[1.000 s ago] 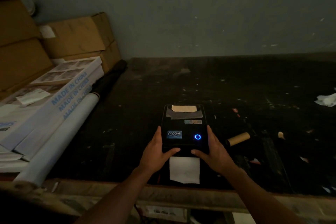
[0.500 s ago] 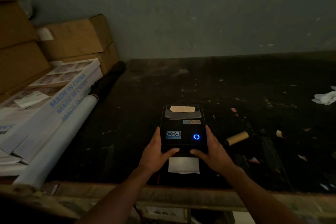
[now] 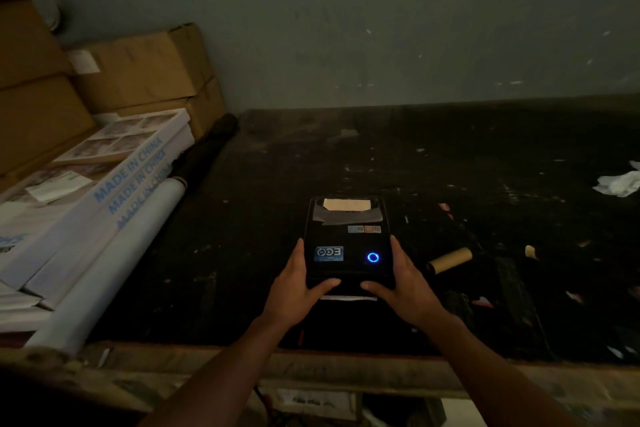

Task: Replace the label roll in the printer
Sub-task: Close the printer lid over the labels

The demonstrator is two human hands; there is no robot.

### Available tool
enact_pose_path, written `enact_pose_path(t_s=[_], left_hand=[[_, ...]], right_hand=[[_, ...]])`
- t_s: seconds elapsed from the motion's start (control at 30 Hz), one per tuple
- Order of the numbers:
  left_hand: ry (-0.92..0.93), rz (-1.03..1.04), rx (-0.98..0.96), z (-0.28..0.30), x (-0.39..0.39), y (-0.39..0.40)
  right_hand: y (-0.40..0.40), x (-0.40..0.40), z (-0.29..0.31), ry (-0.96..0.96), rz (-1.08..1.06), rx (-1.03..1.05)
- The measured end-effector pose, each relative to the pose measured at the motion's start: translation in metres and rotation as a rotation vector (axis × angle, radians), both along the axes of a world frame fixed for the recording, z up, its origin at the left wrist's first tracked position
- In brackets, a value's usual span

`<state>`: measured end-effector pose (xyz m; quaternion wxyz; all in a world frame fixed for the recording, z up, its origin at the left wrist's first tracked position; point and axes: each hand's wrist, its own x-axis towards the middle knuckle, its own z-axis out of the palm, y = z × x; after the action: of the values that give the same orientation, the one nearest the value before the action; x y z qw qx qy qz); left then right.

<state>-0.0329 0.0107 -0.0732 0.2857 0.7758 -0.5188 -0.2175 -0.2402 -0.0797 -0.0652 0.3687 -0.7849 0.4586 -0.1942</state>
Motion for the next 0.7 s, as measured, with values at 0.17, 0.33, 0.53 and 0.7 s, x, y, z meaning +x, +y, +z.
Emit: enact_pose_path(t_s=[0.17, 0.33, 0.53, 0.7], left_hand=[[-0.002, 0.009, 0.014, -0.001, 0.0, -0.001], [0.033, 0.016, 0.007, -0.002, 0.002, -0.001], [0.045, 0.011, 0.023, -0.002, 0.003, -0.001], [0.037, -0.015, 0.071, 0.007, 0.0, 0.002]], right_hand=[[-0.001, 0.001, 0.0, 0.005, -0.001, 0.02], [-0.002, 0.002, -0.003, 0.008, -0.004, 0.023], [-0.004, 0.002, -0.003, 0.019, -0.008, 0.06], [-0.001, 0.0, 0.007, 0.062, -0.001, 0.109]])
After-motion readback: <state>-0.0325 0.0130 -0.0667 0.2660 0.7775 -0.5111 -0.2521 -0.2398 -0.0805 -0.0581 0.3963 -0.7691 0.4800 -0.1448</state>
